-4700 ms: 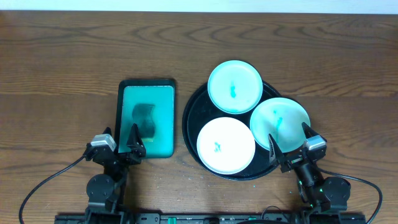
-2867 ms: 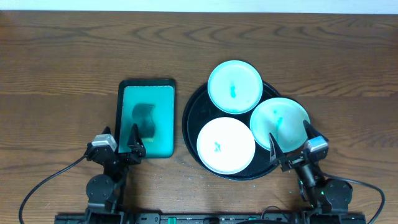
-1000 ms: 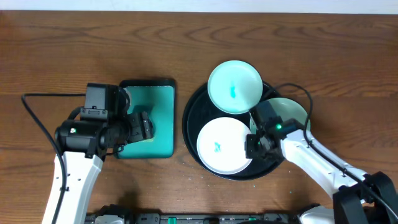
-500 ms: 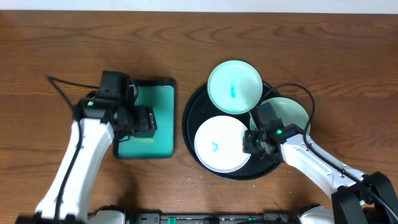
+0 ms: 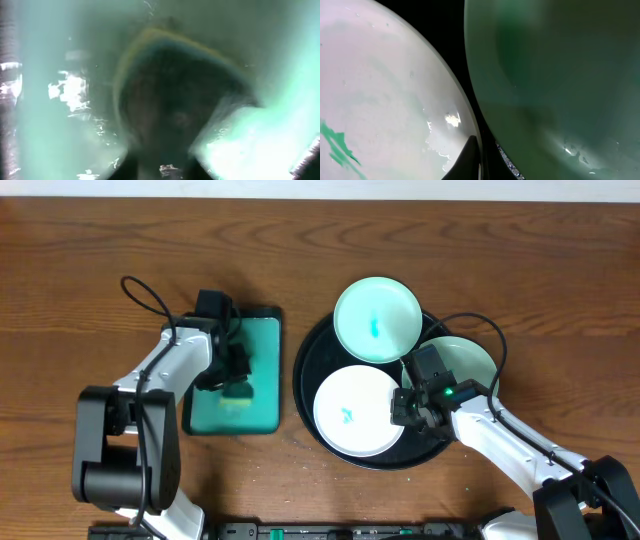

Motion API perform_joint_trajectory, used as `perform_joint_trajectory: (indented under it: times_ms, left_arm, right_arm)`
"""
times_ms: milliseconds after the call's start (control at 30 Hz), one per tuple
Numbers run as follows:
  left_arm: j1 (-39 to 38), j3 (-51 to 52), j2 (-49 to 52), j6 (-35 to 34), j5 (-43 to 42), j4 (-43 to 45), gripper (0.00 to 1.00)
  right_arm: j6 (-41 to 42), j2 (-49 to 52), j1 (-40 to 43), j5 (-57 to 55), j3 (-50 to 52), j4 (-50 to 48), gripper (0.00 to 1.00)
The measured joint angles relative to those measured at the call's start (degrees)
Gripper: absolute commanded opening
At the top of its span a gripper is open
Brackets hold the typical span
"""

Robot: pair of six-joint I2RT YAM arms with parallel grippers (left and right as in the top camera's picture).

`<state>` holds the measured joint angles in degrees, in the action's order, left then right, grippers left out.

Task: Clean dirty plates on tray and stack at the side

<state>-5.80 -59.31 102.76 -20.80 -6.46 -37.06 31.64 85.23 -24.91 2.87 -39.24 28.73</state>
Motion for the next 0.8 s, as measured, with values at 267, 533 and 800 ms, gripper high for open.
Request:
perform_joint_trajectory:
  times_ms: [267,533,800]
  left_arm:
    - [0.13,-1.25,-0.35,0.04,-2.91,-6.08,0.07]
    - [0.13,-1.46,-9.11,1.64,-3.06,-11.67,0.07]
    - [0.13,-2.34,-12.22,1.77,-3.06,-11.56,0.07]
  right_arm:
    - [0.31,0.0,0.0,-0.11,0.0,-0.15,0.01]
    - [0.42,0.0,0.0,-0.35,0.04,-0.61,0.01]
    - [0.42,0.02,0.0,-0.42,0.07,-0.76,0.01]
